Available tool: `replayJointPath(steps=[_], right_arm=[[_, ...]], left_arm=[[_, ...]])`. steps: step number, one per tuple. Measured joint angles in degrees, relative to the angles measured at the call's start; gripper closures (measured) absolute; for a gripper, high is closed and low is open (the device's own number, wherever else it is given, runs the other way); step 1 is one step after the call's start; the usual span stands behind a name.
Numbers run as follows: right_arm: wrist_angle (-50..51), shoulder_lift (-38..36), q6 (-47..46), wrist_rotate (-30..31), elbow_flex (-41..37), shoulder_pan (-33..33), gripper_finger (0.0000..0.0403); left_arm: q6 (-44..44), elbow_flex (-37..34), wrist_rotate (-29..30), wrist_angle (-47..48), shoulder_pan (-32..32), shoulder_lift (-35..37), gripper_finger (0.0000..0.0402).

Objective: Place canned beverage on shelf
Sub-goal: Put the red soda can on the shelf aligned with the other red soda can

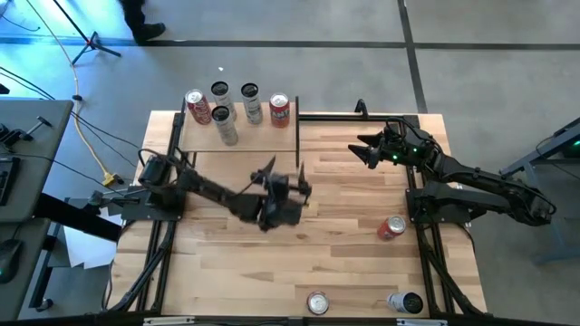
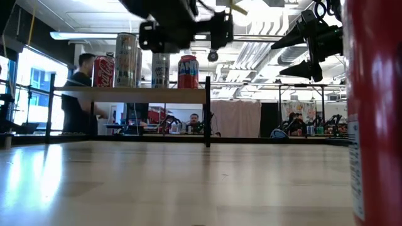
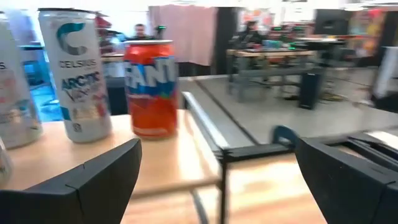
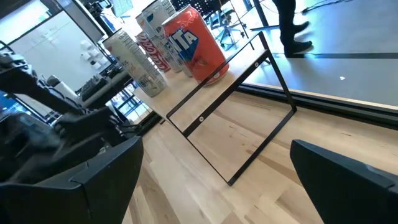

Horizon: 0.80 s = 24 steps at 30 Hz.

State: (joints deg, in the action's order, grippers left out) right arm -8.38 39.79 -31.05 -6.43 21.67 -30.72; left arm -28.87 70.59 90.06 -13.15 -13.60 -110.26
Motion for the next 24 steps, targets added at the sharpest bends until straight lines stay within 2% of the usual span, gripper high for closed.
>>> replayJointPath(steps=[12,20,24], right_arm=[[0.0,-0.01,-0.02,0.01,0.0,0.02,0.0009],[0.0,-0.01,-0.01,0.01,0.0,0.01,0.0009],[0.0,0.0,-0.01,0.01,0.0,0.0,0.0009]], left_arm=[[1.03,0.0,-0.02,0.5,-22.75,0.0,0.0002],[-0.89,0.0,-0.02,2.36,-34.55,0.33,0.0002],[2.22,0.0,-0.02,3.05,-38.68,0.34,0.0002]])
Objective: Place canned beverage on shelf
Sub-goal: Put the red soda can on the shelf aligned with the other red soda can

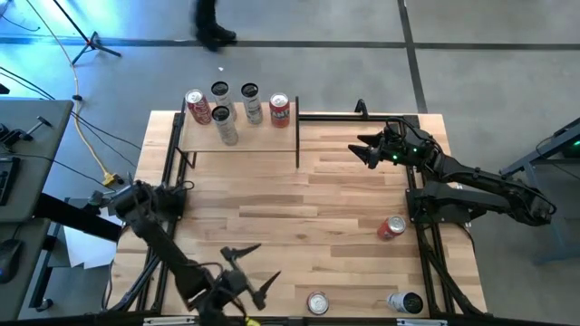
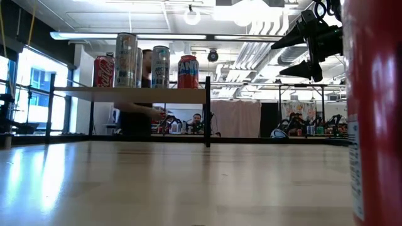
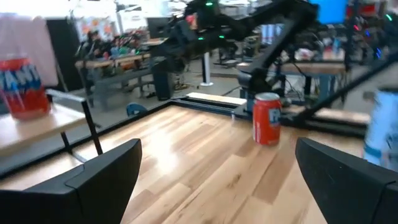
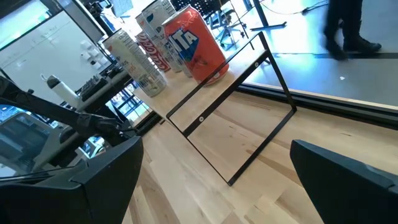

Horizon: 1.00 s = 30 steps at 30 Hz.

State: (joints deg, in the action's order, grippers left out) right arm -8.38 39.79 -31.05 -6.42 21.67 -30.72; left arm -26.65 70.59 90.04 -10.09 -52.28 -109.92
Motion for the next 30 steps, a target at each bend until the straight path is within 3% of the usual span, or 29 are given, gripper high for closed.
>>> replayJointPath(steps=[8,14,17,21,30], right_arm=[[0.01,0.0,0.01,0.01,0.0,0.0,0.0009],[0.0,0.0,0.0,-0.01,0.0,0.01,0.0009],[0.0,0.0,-0.01,0.01,0.0,0.02,0.0009],[0.02,0.0,0.01,0.01,0.0,0.0,0.0009],[0.02,0.0,0.01,-0.01,0.0,0.02,0.0009]], left_arm=[[10.82,0.0,0.0,1.52,-4.75,0.01,0.0002],[13.48,0.0,0.0,1.53,-7.95,0.01,0.0002],[13.35,0.0,-1.37,1.29,-10.22,0.05,0.0002],[13.25,0.0,-8.84,0.65,-13.18,0.05,0.0002],[-0.42,-0.02,-9.32,2.92,-20.47,3.99,0.0002]])
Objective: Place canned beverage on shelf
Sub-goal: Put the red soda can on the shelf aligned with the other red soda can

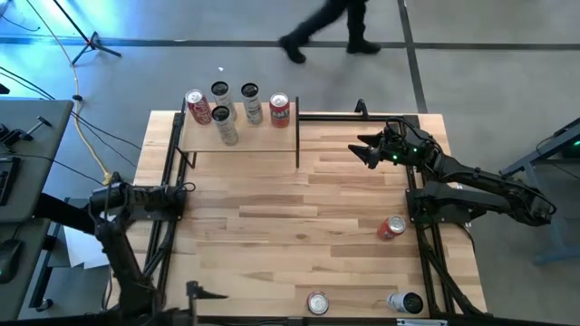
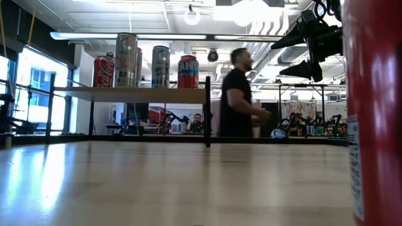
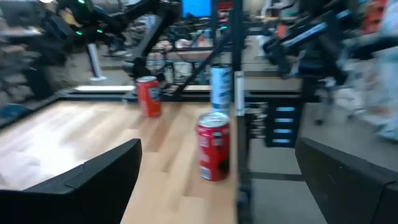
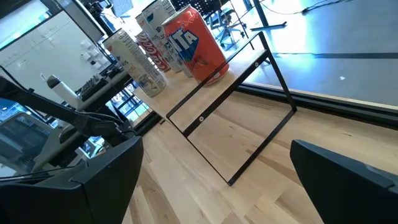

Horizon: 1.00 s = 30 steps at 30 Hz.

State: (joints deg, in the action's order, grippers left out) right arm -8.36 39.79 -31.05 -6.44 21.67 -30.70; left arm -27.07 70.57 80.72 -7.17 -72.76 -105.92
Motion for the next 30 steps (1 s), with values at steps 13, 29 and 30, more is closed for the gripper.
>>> replayJointPath(steps=[13,29,30], right_arm=[[-1.15,0.0,2.74,0.28,0.0,-0.13,0.0009],[-14.65,1.29,-8.2,-11.27,0.0,8.99,0.0009],[-17.52,1.71,-9.12,-12.64,0.0,10.57,0.0009]], left_arm=[[-1.17,0.0,4.0,-0.14,-5.71,0.45,0.0002],[6.0,0.0,9.37,1.15,-5.96,2.03,0.0002],[5.41,0.0,9.37,1.26,-5.96,2.03,0.0002]])
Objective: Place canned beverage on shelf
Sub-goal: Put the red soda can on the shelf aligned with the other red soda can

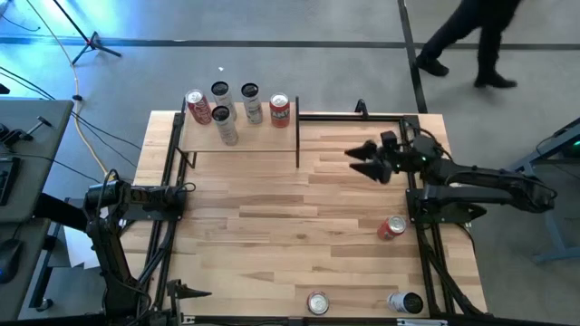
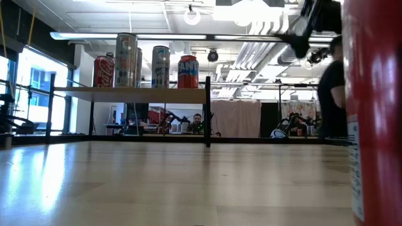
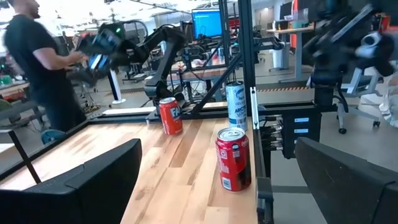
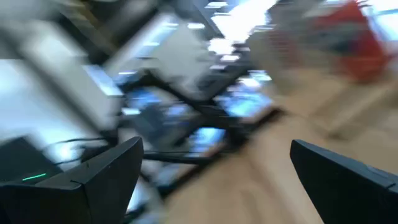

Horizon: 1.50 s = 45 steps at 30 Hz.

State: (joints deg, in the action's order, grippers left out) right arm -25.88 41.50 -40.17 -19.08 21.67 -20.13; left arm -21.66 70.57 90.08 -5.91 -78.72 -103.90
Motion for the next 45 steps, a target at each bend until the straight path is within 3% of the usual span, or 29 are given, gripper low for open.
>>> replayJointPath(steps=[4,11,14,18,24,26,29,35,45], right_arm=[[-9.48,1.91,-3.91,-2.19,0.46,8.28,0.0009],[-1.59,12.43,0.02,4.87,10.76,26.49,0.0009],[-1.45,19.47,5.12,4.75,17.88,31.66,0.0009],[2.29,27.5,13.43,-2.74,28.68,36.51,0.0009],[17.98,35.85,26.04,-14.44,43.49,40.57,0.0009],[22.74,37.69,27.16,-15.79,46.73,41.24,0.0009],[27.69,40.09,27.13,-15.82,49.15,42.32,0.0009],[27.9,44.66,24.32,-15.14,49.64,46.35,0.0009],[29.38,50.0,6.52,-12.08,49.62,51.29,0.0009]], left_arm=[[-0.82,0.0,-0.02,0.23,0.22,0.0,0.0002],[-0.76,0.0,-0.02,0.38,0.93,0.0,0.0002],[-0.74,0.0,-0.03,0.55,1.36,0.0,0.0002],[-0.75,0.0,-0.04,0.59,1.74,0.0,0.0002],[-2.62,0.02,-0.04,0.57,1.86,0.0,0.0002],[-3.21,0.02,-0.07,0.57,1.89,0.0,0.0002],[-3.73,0.02,-0.08,0.56,1.92,0.0,0.0002],[-6.04,0.02,-0.09,0.55,1.95,0.0,0.0002],[-6.24,0.02,-0.09,0.55,2.76,0.0,0.0002]])
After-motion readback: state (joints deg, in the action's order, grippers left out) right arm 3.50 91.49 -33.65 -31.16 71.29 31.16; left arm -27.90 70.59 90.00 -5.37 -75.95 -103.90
